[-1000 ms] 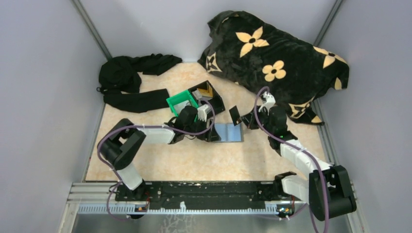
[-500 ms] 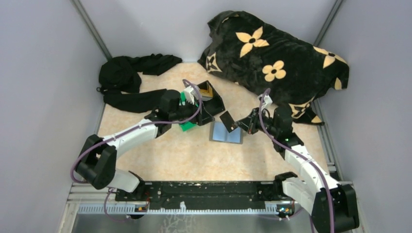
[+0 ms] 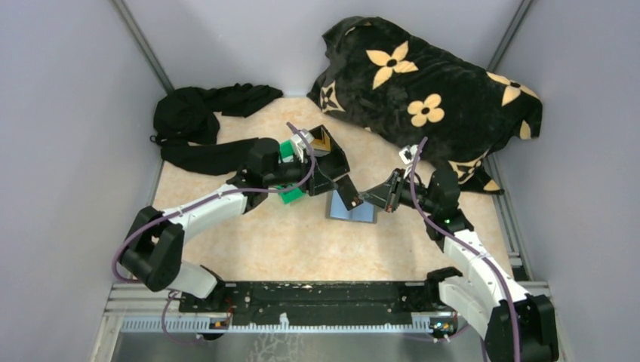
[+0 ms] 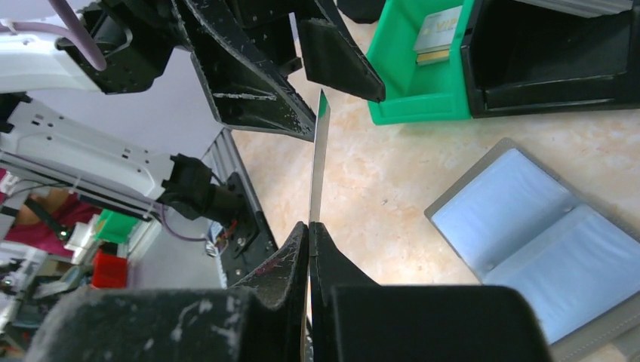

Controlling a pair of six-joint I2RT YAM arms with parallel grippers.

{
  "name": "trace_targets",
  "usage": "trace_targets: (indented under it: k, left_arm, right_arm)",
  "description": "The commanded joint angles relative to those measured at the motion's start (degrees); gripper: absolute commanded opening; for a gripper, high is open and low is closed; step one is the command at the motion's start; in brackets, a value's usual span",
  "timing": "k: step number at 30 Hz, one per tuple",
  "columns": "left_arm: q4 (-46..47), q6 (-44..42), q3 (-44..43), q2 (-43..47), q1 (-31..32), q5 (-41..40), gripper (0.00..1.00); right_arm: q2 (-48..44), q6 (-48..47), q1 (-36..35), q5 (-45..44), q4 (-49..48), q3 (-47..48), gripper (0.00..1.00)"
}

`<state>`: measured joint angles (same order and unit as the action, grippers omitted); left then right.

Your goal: Take the credit cards out of the card holder

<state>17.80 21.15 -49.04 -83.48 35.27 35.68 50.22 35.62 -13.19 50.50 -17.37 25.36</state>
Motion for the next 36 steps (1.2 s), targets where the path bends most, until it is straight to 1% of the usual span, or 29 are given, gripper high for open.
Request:
trace_targets:
  k: [1,6,8,9,10,12,14,15,17,19,20,21,22,24,27,32,36]
  left_arm:
    - [6.6,1.2,-1.0,-1.3,0.7,5.8,0.62]
    - [12.0,3.8,-0.2,-1.8,1.3,10.3,0.56]
    - [12.2,4.0,-0.4,-2.2,1.6,11.4,0.51]
    - [12.4,4.0,-0.3,-2.3,1.8,11.8,0.47]
    - [12.6,4.2,-0.2,-2.4,2.0,12.4,0.42]
    - [14.0,4.7,0.2,-2.8,2.5,13.7,0.26]
    - [15.5,5.8,0.6,-3.2,2.7,14.9,0.06]
    - [16.5,6.6,1.2,-3.4,2.8,15.2,0.0]
    - [19.0,8.2,2.7,-3.3,2.8,14.6,0.0]
    - [21.8,10.0,4.7,-2.4,2.8,12.3,0.0]
    - [23.2,10.9,5.8,-1.4,2.7,10.0,0.0]
    - [24.2,11.8,6.7,-0.5,2.7,8.0,0.0]
    - [24.4,12.4,7.3,0.4,2.6,5.6,0.0]
    - [23.5,13.9,8.6,3.0,2.3,-1.6,0.0]
    - [21.6,15.1,11.3,8.2,2.1,-13.0,0.0]
    - [17.2,15.7,14.3,15.8,1.8,-29.9,0.0]
    - [8.6,16.4,13.2,19.4,1.7,-45.9,0.0]
  right_arm:
    - [-1.6,1.9,0.4,2.8,-4.1,-0.6,0.0]
    - [-1.9,1.6,0.4,2.1,-3.4,-0.7,0.0]
    - [-1.6,1.6,0.4,2.1,-3.6,-0.9,0.0]
    - [-1.5,1.7,0.4,2.1,-3.7,-0.9,0.0]
    - [-1.3,1.6,0.4,2.0,-3.9,-1.0,0.0]
    - [-0.9,1.3,0.4,1.8,-3.9,-1.0,0.0]
    - [-0.4,1.3,0.4,1.5,-4.3,-1.3,0.0]
    - [-0.3,1.3,0.4,1.4,-4.7,-1.3,0.0]
    - [-0.3,1.3,0.4,0.5,-5.5,-1.6,0.0]
    - [-0.9,1.7,0.4,-2.8,-5.7,-2.0,0.0]
    - [-1.5,1.8,0.4,-6.2,-5.7,-2.4,0.07]
    - [-2.0,1.8,0.4,-8.5,-5.6,-2.6,0.17]
    - [-2.4,1.7,0.4,-10.4,-5.3,-2.7,0.25]
    - [-3.0,1.5,0.4,-14.0,-4.4,-2.6,0.32]
    - [-2.3,0.9,0.4,-16.5,-4.6,-2.8,0.33]
    - [1.4,0.8,0.4,-14.8,-7.4,-4.0,0.33]
    - [3.6,1.3,0.4,-14.4,-9.9,-5.0,0.32]
